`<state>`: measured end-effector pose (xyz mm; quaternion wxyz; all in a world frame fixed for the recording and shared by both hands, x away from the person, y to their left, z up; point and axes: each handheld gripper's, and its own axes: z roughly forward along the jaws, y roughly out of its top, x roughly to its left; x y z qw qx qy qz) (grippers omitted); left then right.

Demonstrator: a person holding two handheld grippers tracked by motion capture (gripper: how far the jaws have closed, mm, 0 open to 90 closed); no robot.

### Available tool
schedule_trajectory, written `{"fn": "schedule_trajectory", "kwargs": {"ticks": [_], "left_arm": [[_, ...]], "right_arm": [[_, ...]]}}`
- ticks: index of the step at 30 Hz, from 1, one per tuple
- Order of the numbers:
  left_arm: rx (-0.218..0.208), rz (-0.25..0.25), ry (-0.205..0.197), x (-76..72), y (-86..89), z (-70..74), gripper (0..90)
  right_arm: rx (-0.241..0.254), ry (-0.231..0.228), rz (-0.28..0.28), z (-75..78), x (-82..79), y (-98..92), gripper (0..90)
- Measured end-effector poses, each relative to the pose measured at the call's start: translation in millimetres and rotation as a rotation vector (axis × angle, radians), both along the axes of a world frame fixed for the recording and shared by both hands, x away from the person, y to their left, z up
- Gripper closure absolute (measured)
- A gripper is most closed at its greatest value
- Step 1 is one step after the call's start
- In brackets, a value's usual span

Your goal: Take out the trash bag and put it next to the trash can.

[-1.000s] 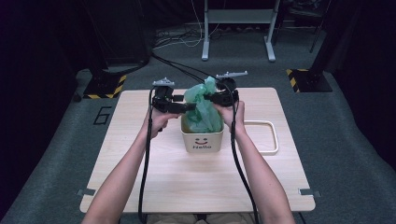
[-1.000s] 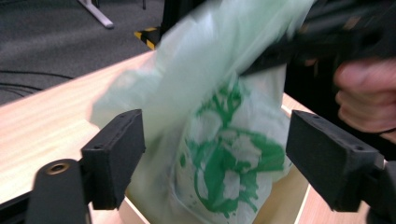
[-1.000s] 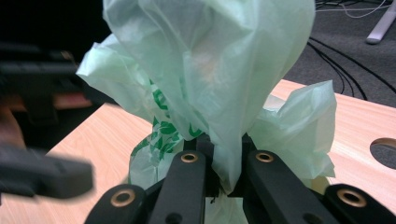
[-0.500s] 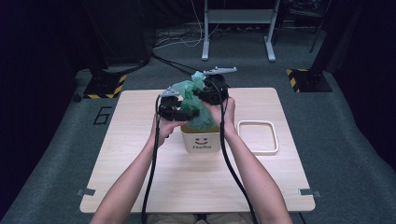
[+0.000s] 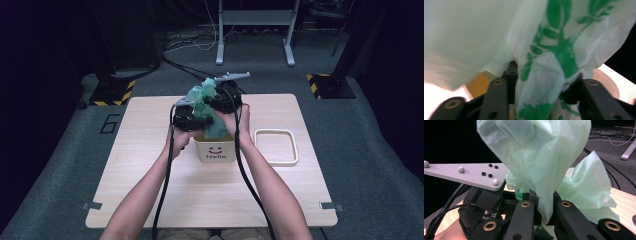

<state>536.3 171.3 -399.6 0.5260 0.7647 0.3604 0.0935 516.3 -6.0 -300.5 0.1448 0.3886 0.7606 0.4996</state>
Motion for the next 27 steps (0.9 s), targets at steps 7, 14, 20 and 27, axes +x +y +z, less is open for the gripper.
{"fn": "schedule_trajectory", "kwargs": {"ticks": [7,14,20,27], "left_arm": [[-0.042,-0.002,0.007,0.7,1.4,-3.5,75.1],[-0.038,0.032,-0.016,-3.7,2.3,3.6,75.9],[-0.053,0.057,-0.021,-4.4,5.6,8.6,76.0],[-0.075,0.062,-0.048,-8.5,10.8,17.8,75.8]], "right_arm": [[-0.009,0.012,-0.033,-4.7,2.5,-11.1,85.2],[-0.097,0.015,-0.128,-13.6,6.7,-26.0,70.8],[-0.11,0.052,-0.157,-25.2,0.4,-39.9,33.8],[-0.027,0.07,-0.109,-40.8,-38.2,-65.8,5.8]]}}
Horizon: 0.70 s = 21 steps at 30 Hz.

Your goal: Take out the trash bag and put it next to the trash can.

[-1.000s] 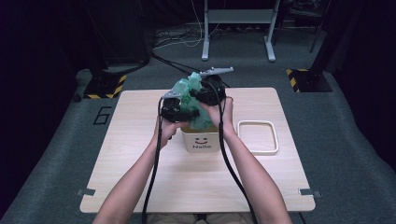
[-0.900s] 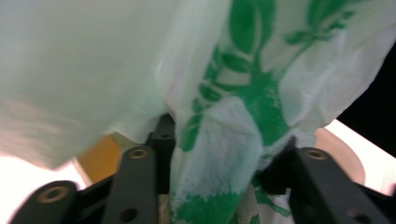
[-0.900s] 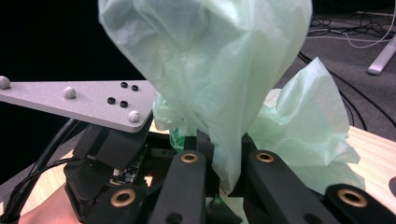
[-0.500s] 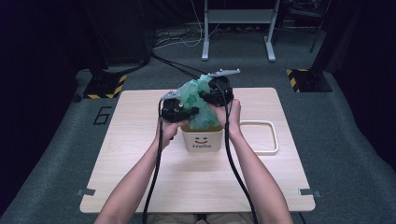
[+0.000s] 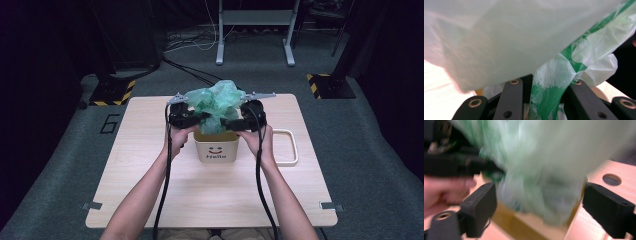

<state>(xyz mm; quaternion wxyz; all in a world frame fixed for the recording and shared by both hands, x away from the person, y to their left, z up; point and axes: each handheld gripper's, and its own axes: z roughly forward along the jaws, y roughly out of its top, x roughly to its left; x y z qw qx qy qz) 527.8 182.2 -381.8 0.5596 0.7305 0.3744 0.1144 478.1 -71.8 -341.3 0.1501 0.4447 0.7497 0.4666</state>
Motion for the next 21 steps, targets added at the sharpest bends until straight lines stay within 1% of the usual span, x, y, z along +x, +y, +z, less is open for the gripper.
{"fn": "schedule_trajectory", "kwargs": {"ticks": [1,2,3,4,5,6,8,9,10,12,13,15,17,18,19,20,21], "left_arm": [[0.002,0.001,-0.002,-0.4,0.4,0.7,75.8],[0.0,0.004,-0.008,-0.9,0.8,1.3,75.8],[0.001,0.003,-0.01,-1.1,1.2,1.6,75.8],[-0.001,0.006,-0.01,-1.7,1.5,2.1,75.8],[0.0,0.005,-0.014,-1.9,1.9,2.5,75.8],[-0.001,0.008,-0.015,-2.6,2.0,3.2,75.8],[0.005,0.014,-0.028,-4.1,3.1,5.1,75.8],[0.005,0.016,-0.034,-4.9,3.4,6.1,75.8],[0.008,0.017,-0.042,-5.6,3.8,7.1,75.8],[0.016,0.021,-0.05,-6.7,4.2,8.5,75.7],[0.015,0.022,-0.052,-7.3,4.1,9.0,75.7],[0.022,0.024,-0.062,-8.8,3.9,10.4,75.7],[0.021,0.027,-0.071,-10.1,3.9,11.6,75.7],[0.029,0.027,-0.073,-10.5,4.1,12.3,75.7],[0.028,0.028,-0.075,-10.7,4.1,12.6,75.7],[0.027,0.028,-0.075,-10.8,4.2,12.7,75.7],[0.029,0.03,-0.075,-11.0,4.3,12.9,75.7]], "right_arm": [[0.0,-0.012,-0.004,-4.5,-9.8,-4.3,4.7],[-0.001,-0.018,-0.012,-7.5,-15.6,-6.6,3.9],[0.001,-0.033,-0.025,-13.8,-25.3,-10.5,3.2],[0.002,-0.038,-0.024,-18.4,-31.0,-12.5,3.1],[-0.009,-0.042,-0.037,-27.4,-40.2,-15.3,2.1],[-0.014,-0.047,-0.046,-33.9,-45.3,-17.0,1.4],[-0.019,-0.047,-0.071,-54.3,-58.5,-22.2,0.9],[-0.029,-0.049,-0.087,-66.0,-64.2,-24.5,0.7],[-0.041,-0.042,-0.103,-78.3,-68.9,-26.2,0.3],[-0.103,-0.03,-0.138,-104.0,-75.8,-29.8,0.0],[-0.131,-0.01,-0.156,-116.3,-78.3,-31.3,0.0],[-0.143,0.031,-0.175,-139.1,-85.0,-34.4,0.0],[-0.172,0.046,-0.195,-152.0,-89.5,-35.6,0.0],[-0.174,0.054,-0.199,-157.5,-91.1,-36.7,0.0],[-0.171,0.06,-0.206,-161.6,-92.6,-37.3,0.0],[-0.182,0.056,-0.208,-165.2,-93.5,-37.4,0.0],[-0.204,0.06,-0.21,-167.9,-94.2,-36.3,0.0]]}}
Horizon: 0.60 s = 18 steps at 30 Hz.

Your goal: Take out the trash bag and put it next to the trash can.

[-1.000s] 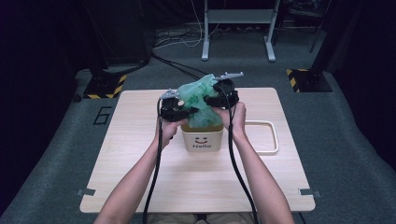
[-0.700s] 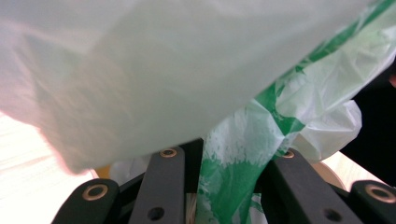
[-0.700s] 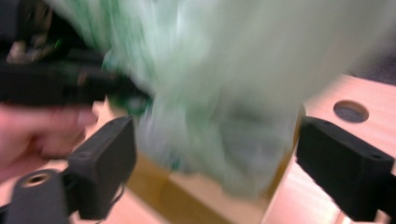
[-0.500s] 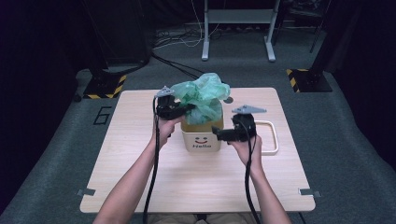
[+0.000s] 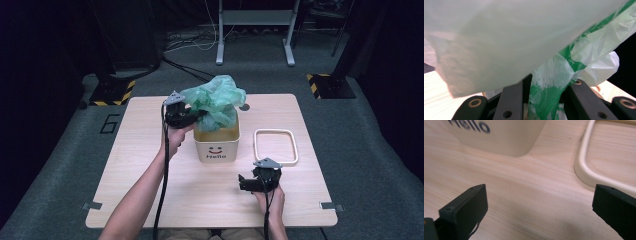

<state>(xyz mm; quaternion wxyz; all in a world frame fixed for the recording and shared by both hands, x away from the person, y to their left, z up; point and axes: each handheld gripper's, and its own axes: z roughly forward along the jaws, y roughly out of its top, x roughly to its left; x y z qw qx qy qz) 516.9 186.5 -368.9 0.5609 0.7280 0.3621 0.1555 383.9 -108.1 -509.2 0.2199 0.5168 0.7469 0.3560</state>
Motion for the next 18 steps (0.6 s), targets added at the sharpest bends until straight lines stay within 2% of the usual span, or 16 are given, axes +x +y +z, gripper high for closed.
{"fn": "schedule_trajectory", "kwargs": {"ticks": [2,7,9,18], "left_arm": [[0.001,0.001,-0.003,0.0,1.3,0.4,75.7],[-0.006,0.009,-0.004,0.0,3.5,0.7,75.7],[-0.006,0.012,-0.007,-0.4,4.5,1.4,75.8],[-0.008,0.03,-0.039,-4.3,10.1,13.0,75.8]], "right_arm": [[-0.033,0.01,-0.002,-5.9,-1.4,1.3,0.0],[-0.063,0.048,0.0,-20.5,-0.8,1.4,0.0],[-0.076,0.034,0.003,-20.3,-2.6,1.8,0.0],[-0.065,0.047,0.015,-20.6,-1.8,1.7,0.0]]}}
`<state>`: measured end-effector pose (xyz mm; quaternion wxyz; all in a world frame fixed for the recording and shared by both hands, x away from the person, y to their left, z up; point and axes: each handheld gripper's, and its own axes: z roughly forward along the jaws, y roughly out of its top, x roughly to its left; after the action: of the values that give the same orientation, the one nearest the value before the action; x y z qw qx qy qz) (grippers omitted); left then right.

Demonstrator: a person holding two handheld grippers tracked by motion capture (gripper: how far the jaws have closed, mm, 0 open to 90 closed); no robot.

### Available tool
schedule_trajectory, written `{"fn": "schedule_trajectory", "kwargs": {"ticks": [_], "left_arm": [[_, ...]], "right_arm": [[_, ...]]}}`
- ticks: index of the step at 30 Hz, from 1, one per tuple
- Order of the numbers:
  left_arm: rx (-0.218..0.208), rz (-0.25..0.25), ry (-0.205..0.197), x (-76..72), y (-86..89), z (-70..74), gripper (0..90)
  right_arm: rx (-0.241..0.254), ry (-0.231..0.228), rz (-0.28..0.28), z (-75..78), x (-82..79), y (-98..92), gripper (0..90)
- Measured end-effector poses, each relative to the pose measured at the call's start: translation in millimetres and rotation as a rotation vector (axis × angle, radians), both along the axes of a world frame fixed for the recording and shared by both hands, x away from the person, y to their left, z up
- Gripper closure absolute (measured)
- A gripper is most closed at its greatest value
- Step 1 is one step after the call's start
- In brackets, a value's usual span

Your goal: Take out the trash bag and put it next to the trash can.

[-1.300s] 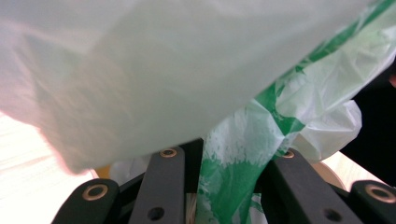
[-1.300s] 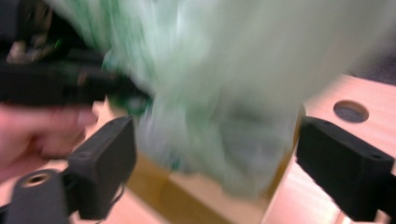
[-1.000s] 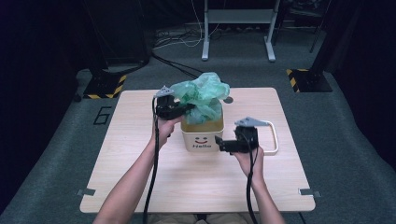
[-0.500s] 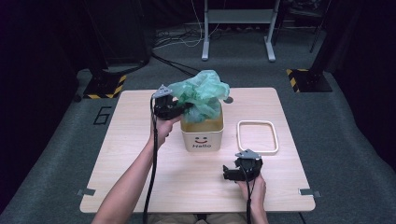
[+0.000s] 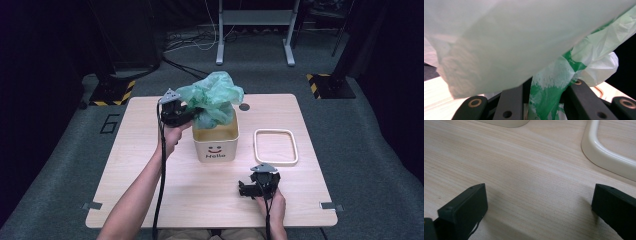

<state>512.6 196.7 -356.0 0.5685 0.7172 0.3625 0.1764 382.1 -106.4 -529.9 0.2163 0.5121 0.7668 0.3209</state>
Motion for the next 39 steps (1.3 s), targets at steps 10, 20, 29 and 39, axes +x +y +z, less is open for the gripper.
{"fn": "schedule_trajectory", "kwargs": {"ticks": [10,20,29,39], "left_arm": [[-0.007,0.037,-0.027,-5.8,12.8,11.7,75.9],[-0.02,0.079,-0.027,-5.1,28.9,12.8,75.9],[-0.029,0.131,-0.023,-5.1,50.3,10.2,75.9],[-0.038,0.186,-0.017,-7.5,70.2,3.0,75.9]], "right_arm": [[0.0,0.0,-0.011,0.0,0.3,1.3,0.0],[0.0,0.0,-0.017,0.0,0.2,1.4,0.0],[0.0,0.0,-0.022,-0.1,0.1,1.4,0.0],[0.001,0.002,-0.024,0.1,-0.1,1.5,0.0]]}}
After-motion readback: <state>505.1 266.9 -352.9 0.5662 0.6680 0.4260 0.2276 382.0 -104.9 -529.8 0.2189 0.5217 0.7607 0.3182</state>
